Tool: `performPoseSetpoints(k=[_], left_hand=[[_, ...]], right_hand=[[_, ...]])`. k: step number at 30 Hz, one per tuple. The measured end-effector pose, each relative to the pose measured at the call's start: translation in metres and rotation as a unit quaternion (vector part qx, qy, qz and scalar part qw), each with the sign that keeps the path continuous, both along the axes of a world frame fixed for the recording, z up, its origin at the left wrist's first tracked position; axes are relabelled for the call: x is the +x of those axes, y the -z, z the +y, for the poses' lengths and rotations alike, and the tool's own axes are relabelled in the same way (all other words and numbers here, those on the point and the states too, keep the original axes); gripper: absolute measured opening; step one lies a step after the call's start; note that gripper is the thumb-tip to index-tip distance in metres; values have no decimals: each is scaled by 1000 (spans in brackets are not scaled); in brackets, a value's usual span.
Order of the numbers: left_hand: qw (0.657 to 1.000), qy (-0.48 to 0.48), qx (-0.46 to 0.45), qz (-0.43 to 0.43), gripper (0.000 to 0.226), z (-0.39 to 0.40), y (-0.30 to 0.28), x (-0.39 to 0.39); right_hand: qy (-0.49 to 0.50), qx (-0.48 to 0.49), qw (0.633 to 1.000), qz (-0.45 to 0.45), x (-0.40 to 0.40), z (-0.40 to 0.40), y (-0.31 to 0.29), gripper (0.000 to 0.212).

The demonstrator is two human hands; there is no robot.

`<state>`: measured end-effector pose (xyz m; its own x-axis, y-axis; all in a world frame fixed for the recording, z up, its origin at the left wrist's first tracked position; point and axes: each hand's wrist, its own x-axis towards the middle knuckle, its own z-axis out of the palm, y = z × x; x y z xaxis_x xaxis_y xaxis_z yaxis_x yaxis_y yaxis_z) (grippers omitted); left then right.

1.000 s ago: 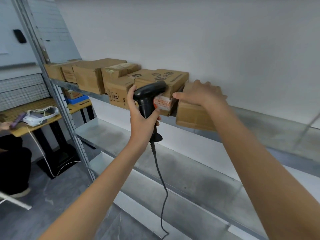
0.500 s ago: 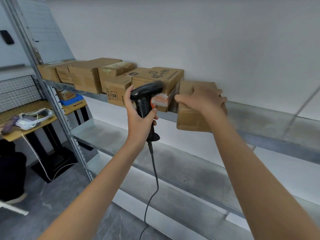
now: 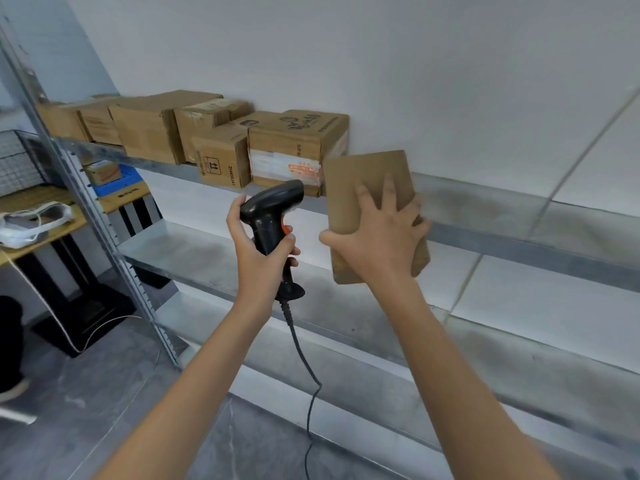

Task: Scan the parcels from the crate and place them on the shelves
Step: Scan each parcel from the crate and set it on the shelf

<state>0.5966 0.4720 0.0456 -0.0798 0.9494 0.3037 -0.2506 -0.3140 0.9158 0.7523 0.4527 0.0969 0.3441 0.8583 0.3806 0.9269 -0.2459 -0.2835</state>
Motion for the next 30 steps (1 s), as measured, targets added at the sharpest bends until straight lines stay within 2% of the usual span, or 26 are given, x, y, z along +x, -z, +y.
performPoseSetpoints(k=[4,9,12,16,22,23,26,28,30], left_hand=[[998,4,-53,-16,84,-24,35,-10],[993,29,-107,-43,83,-49,71,-31],[992,29,-120,-19,81,-65,84,-42],[987,36,-154,-43,79,-85,98,-57],[989,35,-140,-29,82,-106,116,-73],[990,35,-135,-26,83,-108,118,-76],[992,23,-121,-11,87,-115,125,-88],[995,1,-103,10,89,-120,130,-96],[995,-18,-94,7,89,-127,133,-102]], right_hand=[[5,44,999,21,-25,-46,37,97],[3,83,977,195,-56,-94,75,97],[-6,101,937,335,-72,-113,97,92],[-29,97,868,486,-82,-132,118,83],[-94,19,790,605,-77,-143,139,78],[-108,3,790,603,-77,-144,142,78],[-131,-36,822,553,-83,-144,147,66],[-124,-46,844,519,-95,-140,148,50],[-100,-41,872,477,-113,-136,150,48]])
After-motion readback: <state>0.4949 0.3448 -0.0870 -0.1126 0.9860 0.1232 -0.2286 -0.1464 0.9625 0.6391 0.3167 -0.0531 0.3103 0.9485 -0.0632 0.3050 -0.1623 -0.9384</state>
